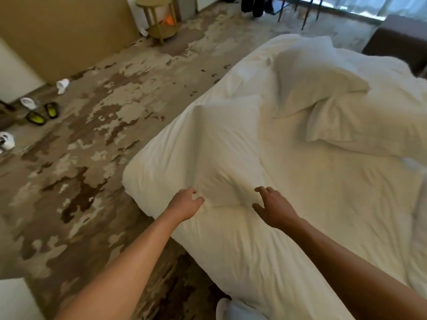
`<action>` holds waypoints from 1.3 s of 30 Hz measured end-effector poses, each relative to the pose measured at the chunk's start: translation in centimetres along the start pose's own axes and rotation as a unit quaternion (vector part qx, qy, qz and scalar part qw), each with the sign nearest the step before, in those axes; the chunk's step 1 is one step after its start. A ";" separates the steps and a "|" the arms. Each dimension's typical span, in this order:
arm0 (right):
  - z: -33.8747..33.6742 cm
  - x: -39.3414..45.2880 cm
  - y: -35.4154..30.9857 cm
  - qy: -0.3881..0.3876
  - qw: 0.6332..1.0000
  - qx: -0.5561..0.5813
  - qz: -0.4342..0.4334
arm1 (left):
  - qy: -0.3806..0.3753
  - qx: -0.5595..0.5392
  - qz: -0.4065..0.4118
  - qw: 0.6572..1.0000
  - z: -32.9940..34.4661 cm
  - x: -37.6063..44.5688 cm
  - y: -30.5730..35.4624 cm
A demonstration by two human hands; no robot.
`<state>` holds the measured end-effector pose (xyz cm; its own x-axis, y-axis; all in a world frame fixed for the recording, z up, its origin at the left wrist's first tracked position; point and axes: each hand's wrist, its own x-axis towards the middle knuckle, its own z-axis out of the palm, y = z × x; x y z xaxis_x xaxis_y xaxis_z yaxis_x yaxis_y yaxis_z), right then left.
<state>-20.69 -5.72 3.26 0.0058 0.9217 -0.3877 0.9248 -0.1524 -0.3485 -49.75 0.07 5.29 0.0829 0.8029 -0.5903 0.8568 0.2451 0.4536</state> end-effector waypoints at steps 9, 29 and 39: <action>0.3 16.3 -1.5 -0.006 1.000 0.014 -0.004 | 0.015 -0.019 -0.053 0.998 -3.3 12.6 2.8; 10.8 36.8 -4.7 0.003 0.971 0.049 0.235 | -0.026 -0.218 -0.140 0.966 0.5 40.2 -1.3; 13.5 39.7 -0.6 0.018 0.964 0.025 0.263 | 0.016 -0.211 -0.142 0.967 4.3 44.2 -1.0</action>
<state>-26.11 26.11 -23.45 0.4828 0.7241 -0.4925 0.7707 -0.6184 -0.1535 -44.77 32.97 -24.08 -0.1472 0.6850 -0.7135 0.5589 0.6528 0.5114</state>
